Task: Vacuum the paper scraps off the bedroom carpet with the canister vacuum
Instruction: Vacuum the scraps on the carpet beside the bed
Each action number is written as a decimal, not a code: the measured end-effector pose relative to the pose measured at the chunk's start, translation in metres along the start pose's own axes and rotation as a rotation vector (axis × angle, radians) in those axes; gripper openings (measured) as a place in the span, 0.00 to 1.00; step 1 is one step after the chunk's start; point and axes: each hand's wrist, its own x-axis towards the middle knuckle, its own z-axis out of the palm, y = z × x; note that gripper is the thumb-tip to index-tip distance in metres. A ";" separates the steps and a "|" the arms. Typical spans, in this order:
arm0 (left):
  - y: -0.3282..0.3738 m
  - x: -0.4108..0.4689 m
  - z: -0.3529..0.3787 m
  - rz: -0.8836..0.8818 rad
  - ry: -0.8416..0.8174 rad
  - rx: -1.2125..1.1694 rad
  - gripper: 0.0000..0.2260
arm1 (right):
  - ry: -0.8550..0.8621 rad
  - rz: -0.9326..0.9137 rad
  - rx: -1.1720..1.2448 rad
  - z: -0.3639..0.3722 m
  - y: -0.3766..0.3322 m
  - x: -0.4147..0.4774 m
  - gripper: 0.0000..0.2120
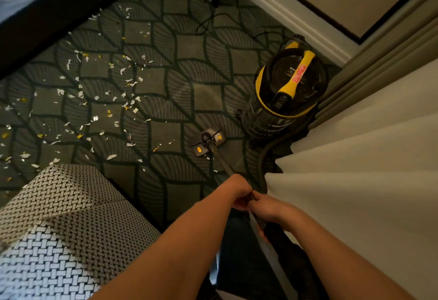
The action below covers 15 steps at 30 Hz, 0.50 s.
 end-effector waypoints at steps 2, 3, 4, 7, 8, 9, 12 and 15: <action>-0.010 -0.003 0.003 0.023 -0.039 0.017 0.12 | 0.005 -0.009 0.016 0.012 0.004 0.000 0.20; -0.014 -0.005 0.003 0.033 -0.052 -0.003 0.13 | 0.005 -0.005 0.020 0.016 0.006 -0.002 0.20; -0.018 -0.008 0.003 0.042 -0.055 -0.028 0.13 | 0.006 -0.006 0.019 0.019 0.009 -0.003 0.20; -0.029 -0.011 0.007 0.043 -0.059 -0.057 0.10 | -0.006 -0.009 -0.027 0.027 0.014 -0.015 0.18; -0.033 -0.012 0.009 0.043 -0.061 -0.057 0.09 | -0.010 -0.007 -0.040 0.028 0.015 -0.020 0.18; -0.035 -0.014 0.013 0.039 -0.065 -0.061 0.08 | -0.015 -0.004 -0.054 0.030 0.016 -0.025 0.18; -0.039 -0.017 0.019 0.042 -0.067 -0.076 0.06 | -0.017 0.023 -0.077 0.030 0.021 -0.031 0.19; -0.039 -0.025 0.028 0.031 -0.071 -0.074 0.08 | -0.040 0.110 -0.043 0.026 0.026 -0.037 0.19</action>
